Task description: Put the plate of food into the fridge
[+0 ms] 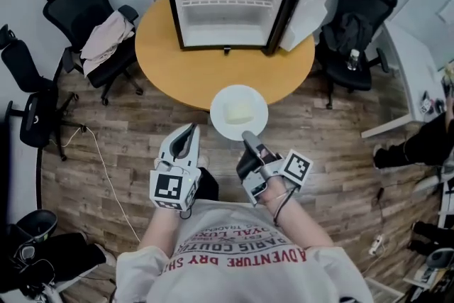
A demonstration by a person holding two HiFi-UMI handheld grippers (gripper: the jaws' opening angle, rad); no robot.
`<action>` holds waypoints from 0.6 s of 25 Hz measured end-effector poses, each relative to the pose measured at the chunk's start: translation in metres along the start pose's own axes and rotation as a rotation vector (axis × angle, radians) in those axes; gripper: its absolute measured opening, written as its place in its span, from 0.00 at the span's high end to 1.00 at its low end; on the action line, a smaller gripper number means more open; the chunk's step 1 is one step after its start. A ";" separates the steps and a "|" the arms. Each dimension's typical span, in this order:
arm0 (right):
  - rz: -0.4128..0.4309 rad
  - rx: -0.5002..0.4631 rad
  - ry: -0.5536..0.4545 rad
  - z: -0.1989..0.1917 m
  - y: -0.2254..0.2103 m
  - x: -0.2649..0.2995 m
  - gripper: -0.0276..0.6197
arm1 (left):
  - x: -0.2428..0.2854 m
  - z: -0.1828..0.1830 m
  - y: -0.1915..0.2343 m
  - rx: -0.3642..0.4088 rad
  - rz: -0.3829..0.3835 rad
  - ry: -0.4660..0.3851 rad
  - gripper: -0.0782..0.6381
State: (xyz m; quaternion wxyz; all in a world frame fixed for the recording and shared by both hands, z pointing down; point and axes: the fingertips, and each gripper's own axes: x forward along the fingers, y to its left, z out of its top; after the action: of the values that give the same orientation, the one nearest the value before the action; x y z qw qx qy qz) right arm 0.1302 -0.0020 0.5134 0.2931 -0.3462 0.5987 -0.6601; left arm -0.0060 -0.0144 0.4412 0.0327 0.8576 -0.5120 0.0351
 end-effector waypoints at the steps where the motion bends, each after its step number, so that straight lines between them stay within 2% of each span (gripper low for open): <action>1: -0.002 0.002 -0.012 0.005 0.002 0.014 0.90 | 0.013 0.003 0.011 -0.001 -0.010 -0.002 0.85; 10: 0.015 -0.006 -0.145 0.048 0.033 0.144 0.90 | 0.120 0.038 0.121 0.022 -0.130 -0.042 0.85; 15: 0.031 -0.006 -0.192 0.068 0.043 0.198 0.90 | 0.158 0.048 0.161 0.066 -0.167 -0.049 0.85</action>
State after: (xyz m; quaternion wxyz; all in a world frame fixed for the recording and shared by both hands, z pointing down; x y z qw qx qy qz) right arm 0.0674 -0.2049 0.4949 0.3584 -0.3996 0.5750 -0.6175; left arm -0.0719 -0.2339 0.4113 -0.0054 0.8985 -0.4380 0.0283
